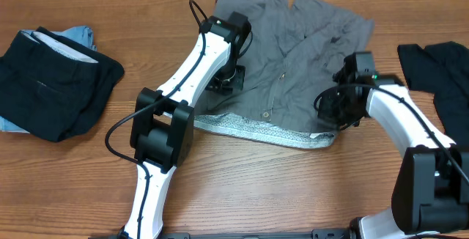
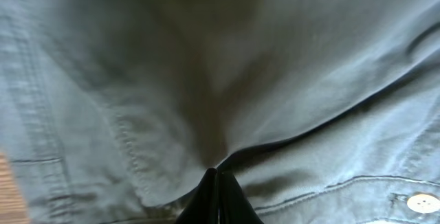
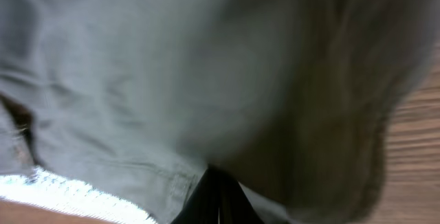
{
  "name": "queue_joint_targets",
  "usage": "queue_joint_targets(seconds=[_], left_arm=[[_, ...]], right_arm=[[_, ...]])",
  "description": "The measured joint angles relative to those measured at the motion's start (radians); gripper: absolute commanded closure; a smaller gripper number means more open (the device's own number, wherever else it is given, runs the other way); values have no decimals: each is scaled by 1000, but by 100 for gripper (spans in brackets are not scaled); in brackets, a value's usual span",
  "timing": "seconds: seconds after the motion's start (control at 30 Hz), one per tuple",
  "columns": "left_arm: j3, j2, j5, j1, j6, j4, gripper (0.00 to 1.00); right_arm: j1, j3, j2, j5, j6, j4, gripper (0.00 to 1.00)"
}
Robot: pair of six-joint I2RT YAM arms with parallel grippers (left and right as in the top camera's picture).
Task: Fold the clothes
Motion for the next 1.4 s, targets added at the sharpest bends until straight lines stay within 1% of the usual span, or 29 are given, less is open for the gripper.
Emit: queue_joint_targets(seconds=[0.1,0.3,0.43,0.57,0.7,0.8,0.9,1.0,1.23,1.33,1.4], left_arm=[[-30,0,5,0,0,-1,96],[-48,0,8,3,0,-24,96],[-50,0,6,10,0,-27,96],[-50,0,-11,13,0,-22,96],[-38,0,-16,13,0,-5,96],[-14,-6,-17,13,5,14,96],[-12,-12,-19,13,19,6,96],[-39,-12,-19,13,22,36,96],[-185,-12,-19,13,-4,80,96],[-219,-19,-19,13,-10,81,96],[-227,-22,-19,13,-12,75,96]], right_arm=[[0,-66,0,0,50,18,96],[0,-88,0,-32,136,-170,96],[0,-89,0,-48,151,-205,96],[0,-81,0,-52,134,-179,96],[0,41,-13,-31,98,-175,96],[0,104,-45,15,85,-116,96],[0,98,-47,37,79,-74,96],[0,58,-29,58,79,5,96],[-3,-29,100,52,81,80,96],[-5,-42,97,31,97,83,96],[-5,-47,95,13,109,45,96]])
